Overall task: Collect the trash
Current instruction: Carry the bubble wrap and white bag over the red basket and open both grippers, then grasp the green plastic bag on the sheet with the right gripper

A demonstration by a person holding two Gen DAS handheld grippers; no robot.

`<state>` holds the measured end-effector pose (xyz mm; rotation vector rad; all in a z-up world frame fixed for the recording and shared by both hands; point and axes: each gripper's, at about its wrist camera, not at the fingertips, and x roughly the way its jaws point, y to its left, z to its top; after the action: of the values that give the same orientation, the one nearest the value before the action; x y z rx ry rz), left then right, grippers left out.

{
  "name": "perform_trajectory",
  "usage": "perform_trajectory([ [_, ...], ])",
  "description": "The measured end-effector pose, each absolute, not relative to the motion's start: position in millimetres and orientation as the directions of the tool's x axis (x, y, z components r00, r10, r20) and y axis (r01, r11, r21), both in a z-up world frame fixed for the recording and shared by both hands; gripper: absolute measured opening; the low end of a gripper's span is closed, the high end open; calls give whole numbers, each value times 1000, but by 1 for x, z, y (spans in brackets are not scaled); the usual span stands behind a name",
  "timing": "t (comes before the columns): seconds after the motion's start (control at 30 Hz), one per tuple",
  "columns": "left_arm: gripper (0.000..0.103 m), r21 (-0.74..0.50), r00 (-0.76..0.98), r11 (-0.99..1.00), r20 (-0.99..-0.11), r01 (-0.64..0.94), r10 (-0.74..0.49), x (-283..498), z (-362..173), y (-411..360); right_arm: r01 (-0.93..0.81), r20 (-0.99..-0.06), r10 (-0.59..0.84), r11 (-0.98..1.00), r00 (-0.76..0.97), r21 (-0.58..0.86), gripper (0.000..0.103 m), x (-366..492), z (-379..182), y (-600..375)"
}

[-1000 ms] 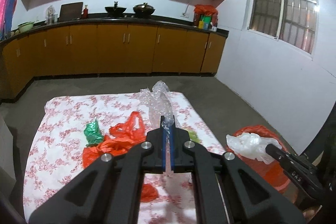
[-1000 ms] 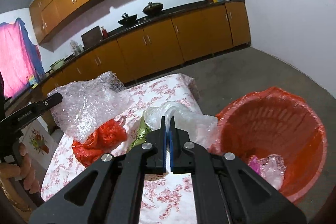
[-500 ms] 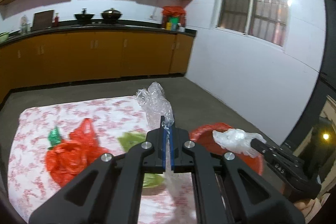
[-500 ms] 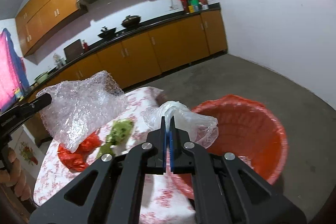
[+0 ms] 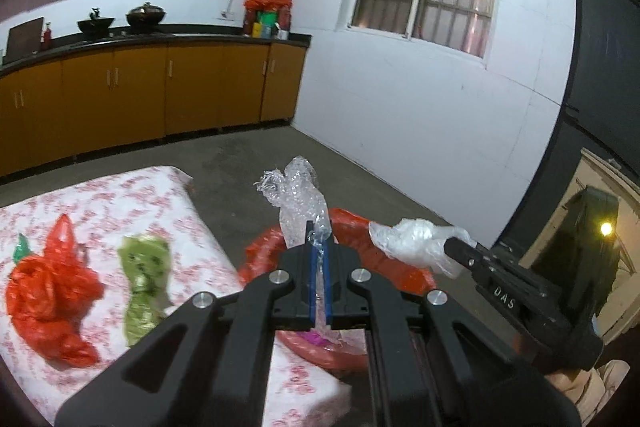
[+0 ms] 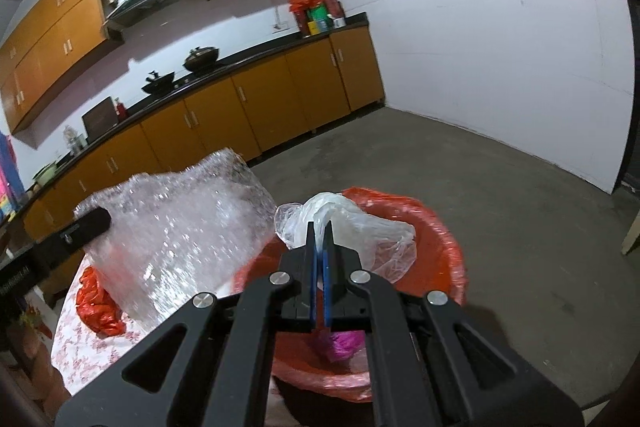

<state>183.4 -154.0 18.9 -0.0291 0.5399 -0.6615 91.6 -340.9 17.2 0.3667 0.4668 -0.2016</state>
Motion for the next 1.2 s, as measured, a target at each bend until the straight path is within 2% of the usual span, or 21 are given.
perform_trajectory([
  [0.5,5,-193,593,782,-553,592,-586,200,-27,-202,294,-472,-111,896,875,334,3,96,6,-362],
  [0.6,11,-192,592,796,-573,575,-566,206,-36,-201,284,-485,-93,898,870,337,4,102,3,-362],
  [0.63,16,-189,594,800,-578,570,-560,208,-38,-200,282,-490,-89,899,867,336,5,103,2,-362],
  [0.7,23,-178,605,811,-583,557,-543,210,-42,-195,282,-501,-83,899,862,335,11,104,-1,-363],
  [0.77,26,-175,615,824,-587,539,-527,212,-45,-187,286,-504,-84,896,860,339,36,100,-4,-364],
  [0.8,27,-175,619,829,-587,532,-522,213,-46,-183,286,-500,-84,895,862,342,41,98,-4,-364],
  [0.9,32,-169,643,849,-584,501,-496,215,-44,-170,288,-503,-92,900,860,328,44,97,-4,-363],
  [1.03,44,-127,697,883,-566,453,-439,210,-40,-147,280,-509,-89,908,856,313,44,97,-2,-356],
  [1.2,52,-67,754,924,-557,376,-347,200,-36,-107,245,-512,-75,930,856,273,44,103,1,-334],
])
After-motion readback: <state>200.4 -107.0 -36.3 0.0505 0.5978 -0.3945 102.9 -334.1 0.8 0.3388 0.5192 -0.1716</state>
